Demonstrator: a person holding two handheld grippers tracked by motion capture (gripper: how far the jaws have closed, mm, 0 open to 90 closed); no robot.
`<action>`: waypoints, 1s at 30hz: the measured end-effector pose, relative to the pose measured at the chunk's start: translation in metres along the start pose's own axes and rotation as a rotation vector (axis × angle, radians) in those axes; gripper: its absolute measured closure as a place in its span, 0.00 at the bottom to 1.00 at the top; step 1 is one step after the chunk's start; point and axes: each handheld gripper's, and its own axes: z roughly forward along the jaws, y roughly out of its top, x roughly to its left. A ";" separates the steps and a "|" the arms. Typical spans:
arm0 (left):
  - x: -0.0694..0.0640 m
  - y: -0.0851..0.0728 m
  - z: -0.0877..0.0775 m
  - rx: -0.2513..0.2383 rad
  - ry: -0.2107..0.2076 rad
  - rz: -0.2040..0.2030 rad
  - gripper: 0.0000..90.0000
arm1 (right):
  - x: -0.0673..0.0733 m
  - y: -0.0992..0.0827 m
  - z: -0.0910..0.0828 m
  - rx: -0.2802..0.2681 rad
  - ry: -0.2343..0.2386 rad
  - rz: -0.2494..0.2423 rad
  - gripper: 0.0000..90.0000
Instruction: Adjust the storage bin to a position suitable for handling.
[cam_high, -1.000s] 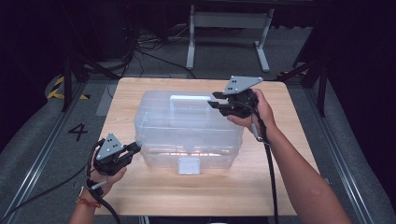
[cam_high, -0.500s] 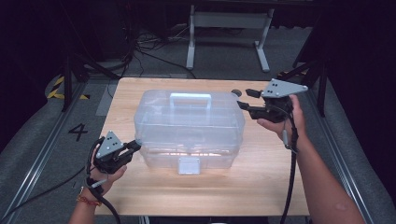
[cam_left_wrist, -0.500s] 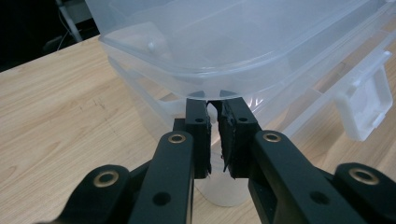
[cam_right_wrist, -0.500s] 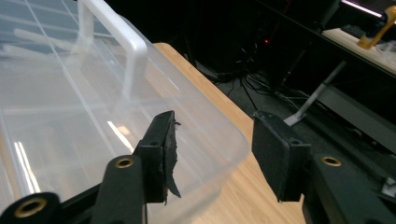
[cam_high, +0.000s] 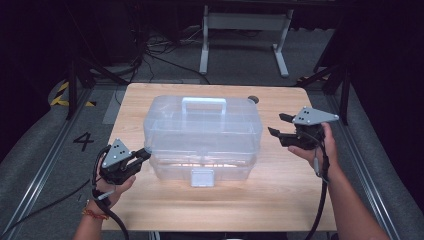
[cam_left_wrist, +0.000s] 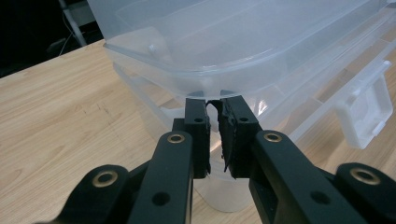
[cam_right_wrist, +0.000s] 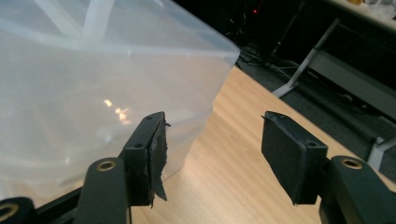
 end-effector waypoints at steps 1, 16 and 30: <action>0.000 0.000 0.000 0.003 0.001 0.003 0.91 | 0.001 -0.004 0.001 0.007 0.003 0.000 0.45; 0.001 0.009 -0.001 -0.003 0.004 0.003 0.90 | 0.021 -0.036 0.011 0.012 0.042 -0.002 0.43; 0.001 0.013 -0.001 -0.002 0.004 0.019 0.89 | 0.043 -0.027 0.017 -0.051 0.033 -0.029 0.42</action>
